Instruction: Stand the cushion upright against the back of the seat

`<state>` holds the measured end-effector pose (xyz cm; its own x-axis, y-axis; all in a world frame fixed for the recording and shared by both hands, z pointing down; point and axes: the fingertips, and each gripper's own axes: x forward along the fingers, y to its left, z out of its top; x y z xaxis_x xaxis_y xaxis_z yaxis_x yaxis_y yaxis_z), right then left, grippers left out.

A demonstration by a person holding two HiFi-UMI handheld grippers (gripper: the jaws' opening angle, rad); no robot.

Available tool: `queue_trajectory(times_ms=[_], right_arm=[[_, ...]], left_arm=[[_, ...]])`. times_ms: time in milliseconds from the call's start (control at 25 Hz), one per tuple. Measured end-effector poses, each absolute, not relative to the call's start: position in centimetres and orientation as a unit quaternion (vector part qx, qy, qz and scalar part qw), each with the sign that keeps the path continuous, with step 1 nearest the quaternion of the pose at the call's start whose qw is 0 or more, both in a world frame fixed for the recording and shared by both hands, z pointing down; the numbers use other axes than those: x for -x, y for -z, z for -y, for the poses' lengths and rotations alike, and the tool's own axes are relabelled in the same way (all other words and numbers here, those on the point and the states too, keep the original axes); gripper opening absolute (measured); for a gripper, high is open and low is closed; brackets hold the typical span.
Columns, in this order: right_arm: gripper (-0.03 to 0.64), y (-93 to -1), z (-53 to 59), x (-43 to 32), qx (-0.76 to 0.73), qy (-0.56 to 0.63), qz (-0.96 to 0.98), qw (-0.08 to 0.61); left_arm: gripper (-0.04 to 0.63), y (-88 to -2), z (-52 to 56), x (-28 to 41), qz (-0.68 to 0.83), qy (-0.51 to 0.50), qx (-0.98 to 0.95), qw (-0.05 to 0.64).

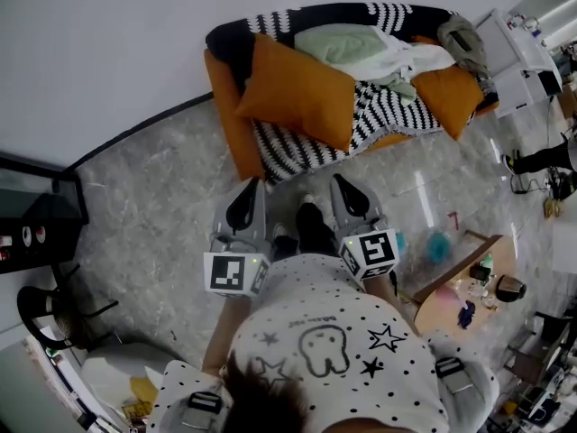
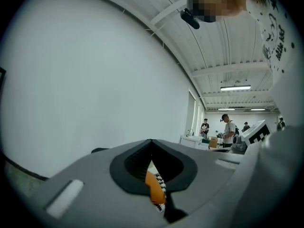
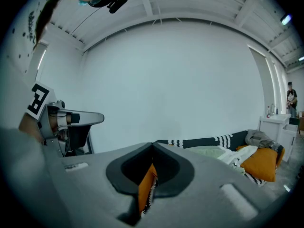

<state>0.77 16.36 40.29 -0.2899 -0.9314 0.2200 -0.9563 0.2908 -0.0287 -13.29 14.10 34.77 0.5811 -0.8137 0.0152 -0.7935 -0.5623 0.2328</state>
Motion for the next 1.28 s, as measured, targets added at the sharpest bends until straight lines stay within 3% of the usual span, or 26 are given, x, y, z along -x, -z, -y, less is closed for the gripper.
queue_trajectory(times_ms=[280, 680, 1280], right_arm=[[-0.005, -40.1, -11.8, -3.4, -0.594, -0.050, 0.798, 0.086], [-0.005, -38.6, -5.9, -6.6, -0.582, -0.002, 0.811, 0.049], [-0.005, -39.5, -1.8, -11.6, -0.522, -0.027, 0.851, 0.049]], left_arm=[[-0.003, -35.2, -10.2, 11.2, 0.469, 0.034, -0.877, 0.099], [-0.003, -35.2, -5.2, 8.1, 0.489, 0.008, -0.872, 0.033], [-0.003, -34.6, -0.8, 1.9, 0.516, 0.022, -0.856, 0.042]])
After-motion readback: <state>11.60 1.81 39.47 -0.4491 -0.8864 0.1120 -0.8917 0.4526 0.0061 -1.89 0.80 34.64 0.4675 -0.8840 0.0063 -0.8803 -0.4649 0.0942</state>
